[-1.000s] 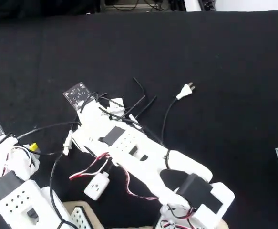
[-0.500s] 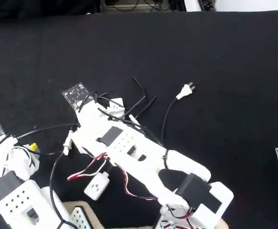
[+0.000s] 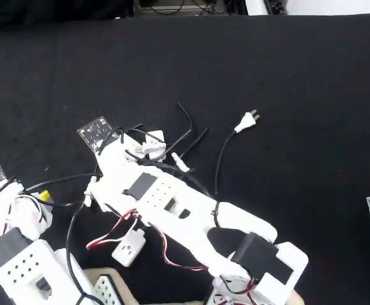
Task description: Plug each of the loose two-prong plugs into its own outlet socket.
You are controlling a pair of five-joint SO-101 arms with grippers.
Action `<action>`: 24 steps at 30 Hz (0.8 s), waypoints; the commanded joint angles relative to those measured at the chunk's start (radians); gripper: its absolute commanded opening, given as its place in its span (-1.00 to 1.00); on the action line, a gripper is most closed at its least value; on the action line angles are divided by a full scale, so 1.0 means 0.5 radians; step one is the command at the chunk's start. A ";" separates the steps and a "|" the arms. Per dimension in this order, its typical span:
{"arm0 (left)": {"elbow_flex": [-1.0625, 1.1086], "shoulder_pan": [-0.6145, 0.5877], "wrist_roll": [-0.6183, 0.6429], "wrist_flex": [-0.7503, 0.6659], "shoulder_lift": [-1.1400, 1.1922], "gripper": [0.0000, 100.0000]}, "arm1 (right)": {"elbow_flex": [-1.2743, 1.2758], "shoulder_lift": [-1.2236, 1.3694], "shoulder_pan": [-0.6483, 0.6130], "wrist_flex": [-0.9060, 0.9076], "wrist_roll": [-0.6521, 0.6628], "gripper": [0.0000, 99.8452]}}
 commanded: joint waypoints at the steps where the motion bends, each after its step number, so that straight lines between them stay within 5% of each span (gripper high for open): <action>1: -0.008 -0.005 0.018 -0.046 -0.018 -0.45 | -0.069 0.005 0.052 -0.003 -0.025 -0.98; 24: -0.008 -0.014 0.018 -0.046 -0.018 -0.45 | -0.103 0.207 0.276 0.258 0.423 -0.98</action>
